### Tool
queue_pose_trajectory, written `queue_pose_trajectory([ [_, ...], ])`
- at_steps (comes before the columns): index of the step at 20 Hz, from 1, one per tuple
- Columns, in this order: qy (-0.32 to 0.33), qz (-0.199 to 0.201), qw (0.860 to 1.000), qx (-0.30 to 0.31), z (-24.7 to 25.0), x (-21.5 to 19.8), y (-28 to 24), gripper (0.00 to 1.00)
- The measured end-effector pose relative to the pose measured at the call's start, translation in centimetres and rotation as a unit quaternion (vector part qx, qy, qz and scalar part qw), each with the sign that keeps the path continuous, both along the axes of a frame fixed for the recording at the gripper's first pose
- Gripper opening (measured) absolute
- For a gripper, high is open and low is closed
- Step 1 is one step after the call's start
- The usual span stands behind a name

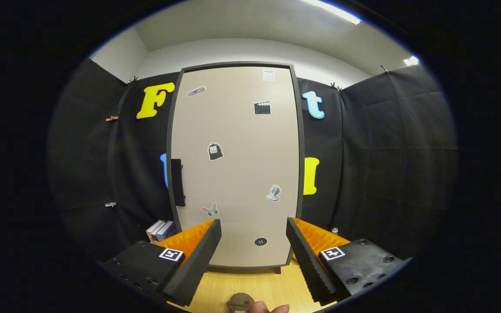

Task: Open the shoe cabinet door, grab the shoes and put them into the shoe cabinet, then close the shoe cabinet door.

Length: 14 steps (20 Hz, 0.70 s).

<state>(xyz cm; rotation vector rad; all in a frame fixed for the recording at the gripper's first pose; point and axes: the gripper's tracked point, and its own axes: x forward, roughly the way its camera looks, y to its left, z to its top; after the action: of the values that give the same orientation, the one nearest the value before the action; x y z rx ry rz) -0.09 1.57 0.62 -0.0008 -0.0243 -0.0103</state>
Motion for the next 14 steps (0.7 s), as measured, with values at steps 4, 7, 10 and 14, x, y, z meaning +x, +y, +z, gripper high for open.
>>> queue_pose_trajectory([
  [4, 0.012, 0.015, 1.0, 0.009, 0.0, 1.2, 2.0, 0.98],
  [7, 0.004, 0.031, 0.999, 0.014, 0.8, 3.2, 4.6, 0.98],
  [10, 0.002, 0.048, 0.999, 0.014, 1.3, 6.0, 8.0, 0.98],
  [14, -0.009, 0.063, 0.998, 0.012, 1.9, 10.0, 12.3, 0.98],
])
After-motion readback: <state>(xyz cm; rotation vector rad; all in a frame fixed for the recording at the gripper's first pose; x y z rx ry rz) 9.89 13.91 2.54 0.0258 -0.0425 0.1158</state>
